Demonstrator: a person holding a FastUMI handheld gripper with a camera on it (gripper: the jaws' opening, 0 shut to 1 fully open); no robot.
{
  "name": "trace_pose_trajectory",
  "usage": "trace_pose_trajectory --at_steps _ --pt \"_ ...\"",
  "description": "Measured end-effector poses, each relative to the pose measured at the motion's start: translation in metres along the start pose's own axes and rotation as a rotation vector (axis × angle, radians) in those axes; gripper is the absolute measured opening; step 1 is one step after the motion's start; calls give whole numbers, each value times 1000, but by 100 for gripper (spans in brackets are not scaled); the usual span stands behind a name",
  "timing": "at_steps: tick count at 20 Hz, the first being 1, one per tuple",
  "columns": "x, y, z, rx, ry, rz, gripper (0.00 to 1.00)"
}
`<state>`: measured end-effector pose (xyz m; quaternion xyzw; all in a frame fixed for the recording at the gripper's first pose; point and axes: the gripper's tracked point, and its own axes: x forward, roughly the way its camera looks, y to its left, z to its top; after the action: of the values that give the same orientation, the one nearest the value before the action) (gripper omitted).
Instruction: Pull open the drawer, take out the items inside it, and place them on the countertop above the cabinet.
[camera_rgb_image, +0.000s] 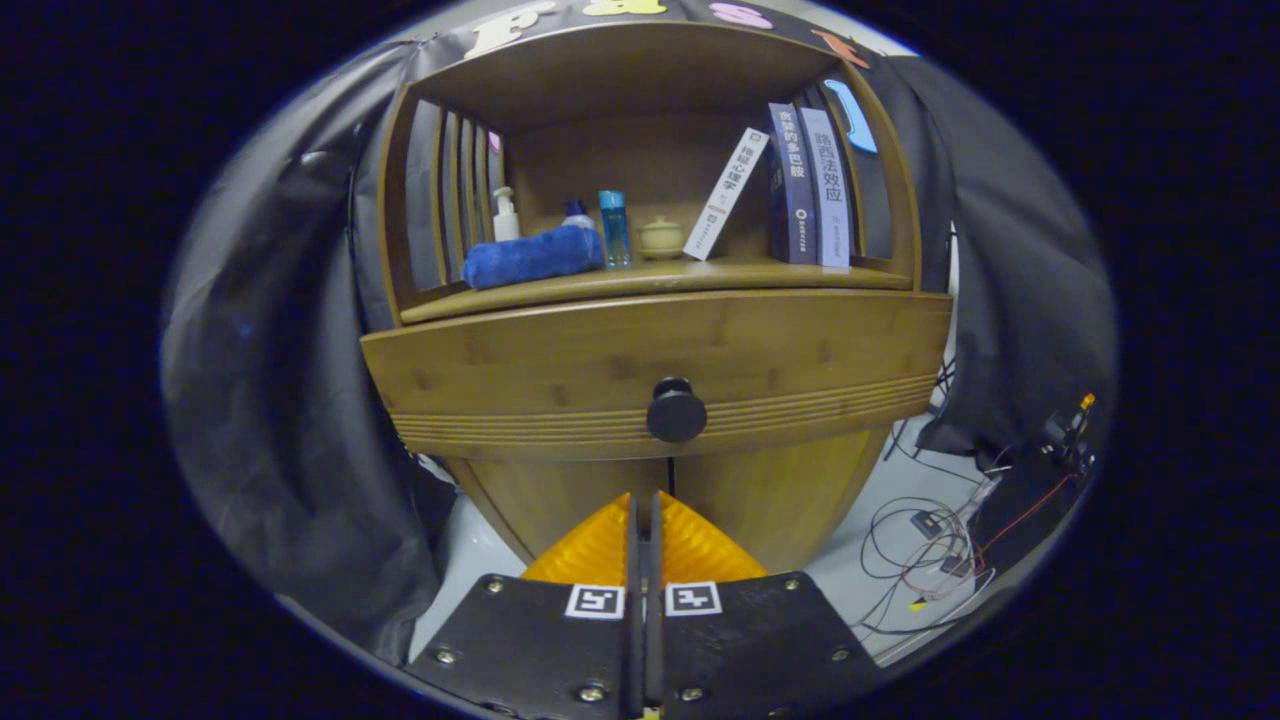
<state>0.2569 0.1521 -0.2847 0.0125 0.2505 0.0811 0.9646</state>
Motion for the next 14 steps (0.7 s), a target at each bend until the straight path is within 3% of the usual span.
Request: trace_pose_trajectory --at_steps 2,5,6,9,14 --pt "2 -11 -3 -5 23 -43 7" --pt "19 0 11 16 -7 -8 46" --pt "23 -2 17 23 -15 -10 46" --pt "43 0 29 40 -21 7 67" --pt "66 -12 37 22 -22 -17 67"
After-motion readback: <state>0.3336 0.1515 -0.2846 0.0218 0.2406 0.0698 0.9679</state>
